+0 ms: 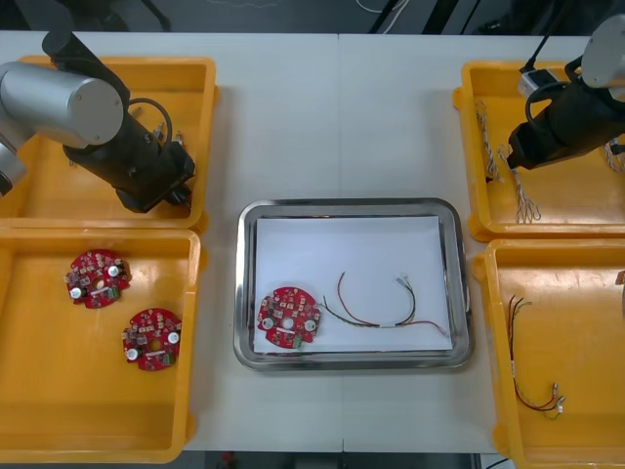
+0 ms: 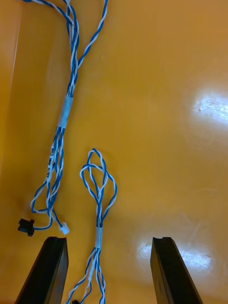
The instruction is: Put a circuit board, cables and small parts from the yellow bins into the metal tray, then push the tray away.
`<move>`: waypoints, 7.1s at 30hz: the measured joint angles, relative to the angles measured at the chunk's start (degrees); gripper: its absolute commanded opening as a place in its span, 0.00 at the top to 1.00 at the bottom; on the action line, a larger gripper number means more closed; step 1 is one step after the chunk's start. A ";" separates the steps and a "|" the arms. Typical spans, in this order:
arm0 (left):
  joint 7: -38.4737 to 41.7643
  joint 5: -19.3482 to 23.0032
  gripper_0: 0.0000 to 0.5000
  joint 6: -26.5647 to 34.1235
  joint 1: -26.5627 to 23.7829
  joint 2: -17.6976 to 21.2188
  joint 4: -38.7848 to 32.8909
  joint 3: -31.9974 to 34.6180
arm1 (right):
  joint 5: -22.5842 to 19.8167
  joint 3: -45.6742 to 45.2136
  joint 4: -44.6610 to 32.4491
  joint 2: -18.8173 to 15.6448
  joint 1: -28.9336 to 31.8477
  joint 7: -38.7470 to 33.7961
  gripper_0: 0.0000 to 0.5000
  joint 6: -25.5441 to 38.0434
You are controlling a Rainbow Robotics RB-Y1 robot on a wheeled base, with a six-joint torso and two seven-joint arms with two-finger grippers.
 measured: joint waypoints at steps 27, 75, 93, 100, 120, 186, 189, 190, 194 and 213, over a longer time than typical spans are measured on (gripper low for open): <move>-0.16 -0.83 1.00 10.87 0.00 0.27 -5.15 9.28 | -0.22 0.07 4.37 0.34 0.69 0.01 0.00 -4.63; -0.08 -19.72 1.00 26.01 0.00 -14.99 -35.78 -2.53 | -4.05 -0.31 -9.52 -0.96 5.09 0.04 1.00 3.24; -0.02 -25.99 1.00 15.08 0.87 -15.65 -30.33 -12.32 | -16.64 -6.56 -39.77 -5.32 12.18 1.08 1.00 23.19; -0.01 -26.95 1.00 13.09 0.87 -16.01 -27.47 -14.41 | -26.47 -4.87 -50.28 -6.25 16.05 1.23 1.00 23.39; 0.05 -28.29 0.93 13.00 1.91 -16.03 -27.28 -15.66 | -37.97 20.21 -63.16 -16.59 17.01 5.90 1.00 20.15; -4.55 -20.57 0.00 34.96 2.04 -3.02 -27.83 21.38 | -20.08 57.98 -38.38 -8.45 2.45 6.88 1.00 -4.44; -11.51 -21.45 0.00 32.65 2.02 -2.73 -24.47 21.51 | -20.08 58.85 -36.24 -8.42 2.45 8.62 1.00 -5.76; -13.62 -21.64 0.00 32.04 1.98 -2.66 -23.25 21.53 | -20.08 59.01 -35.77 -8.41 2.44 9.10 1.00 -5.90; -18.51 -22.56 0.00 29.34 1.44 -2.60 -18.06 21.53 | -20.08 59.24 -35.18 -8.40 2.44 9.56 0.95 -6.09; -18.50 -24.68 0.00 21.21 -3.88 -2.59 1.27 25.61 | -18.31 58.91 -37.53 -8.37 2.32 9.57 0.00 -3.49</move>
